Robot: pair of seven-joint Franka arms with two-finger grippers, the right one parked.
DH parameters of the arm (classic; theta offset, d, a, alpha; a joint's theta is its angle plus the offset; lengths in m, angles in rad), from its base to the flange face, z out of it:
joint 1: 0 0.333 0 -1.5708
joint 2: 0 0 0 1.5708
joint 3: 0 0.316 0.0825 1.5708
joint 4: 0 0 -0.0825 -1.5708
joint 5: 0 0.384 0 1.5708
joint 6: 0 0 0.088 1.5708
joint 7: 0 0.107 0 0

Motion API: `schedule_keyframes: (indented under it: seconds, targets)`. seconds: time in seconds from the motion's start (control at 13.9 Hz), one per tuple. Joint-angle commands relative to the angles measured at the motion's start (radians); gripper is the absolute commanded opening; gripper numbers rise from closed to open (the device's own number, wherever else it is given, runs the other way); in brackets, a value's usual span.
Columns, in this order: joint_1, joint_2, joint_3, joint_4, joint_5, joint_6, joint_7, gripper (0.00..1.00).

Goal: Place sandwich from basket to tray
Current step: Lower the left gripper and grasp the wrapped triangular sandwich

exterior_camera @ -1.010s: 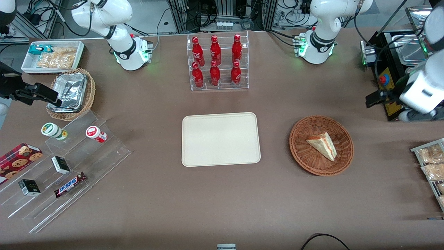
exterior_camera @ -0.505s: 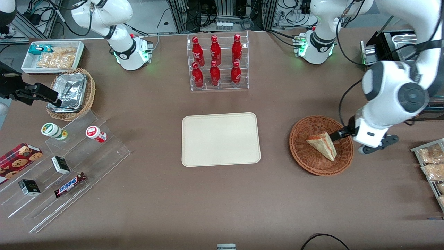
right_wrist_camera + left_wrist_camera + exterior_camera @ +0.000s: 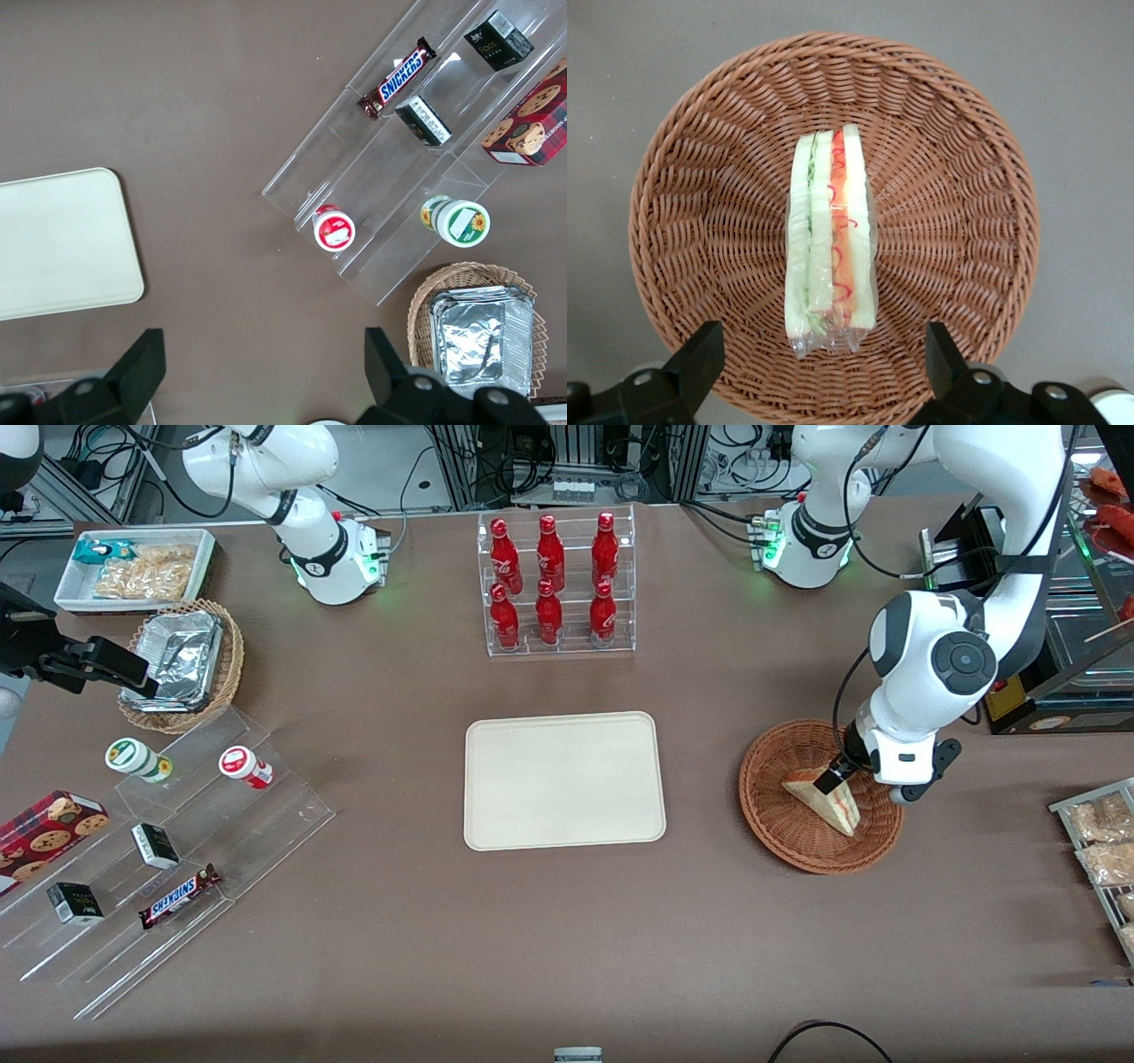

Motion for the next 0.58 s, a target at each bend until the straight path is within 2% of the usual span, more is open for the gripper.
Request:
schedule_keyframes:
  seconds: [0.0,0.22,0.29,0.43,0.51]
  targets:
    - [0.003,0.04,0.0,-0.005,-0.007,0.041,-0.018,1.0]
    - [0.003,0.103,0.0,-0.005,-0.007,0.109,-0.02,0.99]
    - [0.003,0.119,0.0,-0.002,-0.007,0.126,-0.02,0.83]
    - [0.005,0.131,0.002,0.0,-0.007,0.135,-0.015,0.2]
    - [0.008,0.13,0.002,0.006,-0.007,0.129,-0.006,0.08]
